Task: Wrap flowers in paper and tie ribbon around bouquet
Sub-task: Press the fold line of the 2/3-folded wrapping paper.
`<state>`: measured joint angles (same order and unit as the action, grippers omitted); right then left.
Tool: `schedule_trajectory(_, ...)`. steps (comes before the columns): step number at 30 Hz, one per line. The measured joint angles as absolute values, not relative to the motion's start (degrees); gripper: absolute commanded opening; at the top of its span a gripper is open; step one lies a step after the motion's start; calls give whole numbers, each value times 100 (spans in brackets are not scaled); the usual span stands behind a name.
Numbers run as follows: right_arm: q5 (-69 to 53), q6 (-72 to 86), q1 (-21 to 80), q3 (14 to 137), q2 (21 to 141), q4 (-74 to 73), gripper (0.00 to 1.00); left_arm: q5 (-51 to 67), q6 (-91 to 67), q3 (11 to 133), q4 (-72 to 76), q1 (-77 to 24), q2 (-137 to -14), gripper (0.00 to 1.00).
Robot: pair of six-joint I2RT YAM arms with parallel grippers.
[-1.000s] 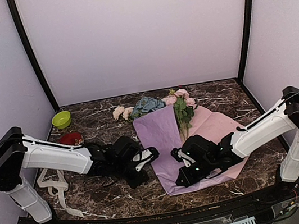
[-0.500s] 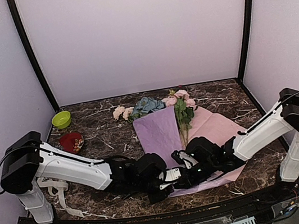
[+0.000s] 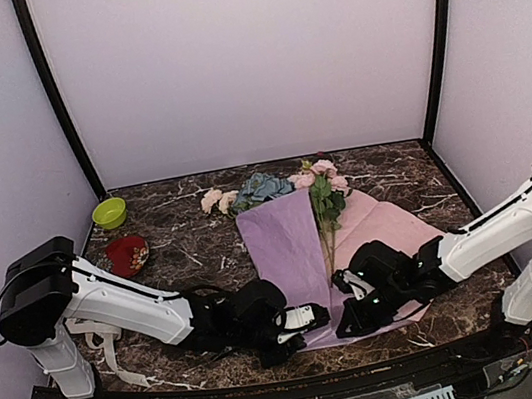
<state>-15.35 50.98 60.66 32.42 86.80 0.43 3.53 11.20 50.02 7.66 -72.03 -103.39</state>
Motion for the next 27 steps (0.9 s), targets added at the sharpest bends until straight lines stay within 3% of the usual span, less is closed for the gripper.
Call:
schedule_trajectory(6, -1393, 5085, 5983, 3232, 7944, -1094, 0, 427, 1085, 5002, 770, -7201, -10339, 11)
schedule_trajectory(12, -1625, 5019, 5916, 3586, 7605, -950, 0, 458, 1066, 5002, 770, -7194, -10339, 11)
schedule_trajectory(27, -1645, 5153, 5601, 3872, 9282, 36, 0, 602, 1059, 5052, 644, -7188, -10302, 14)
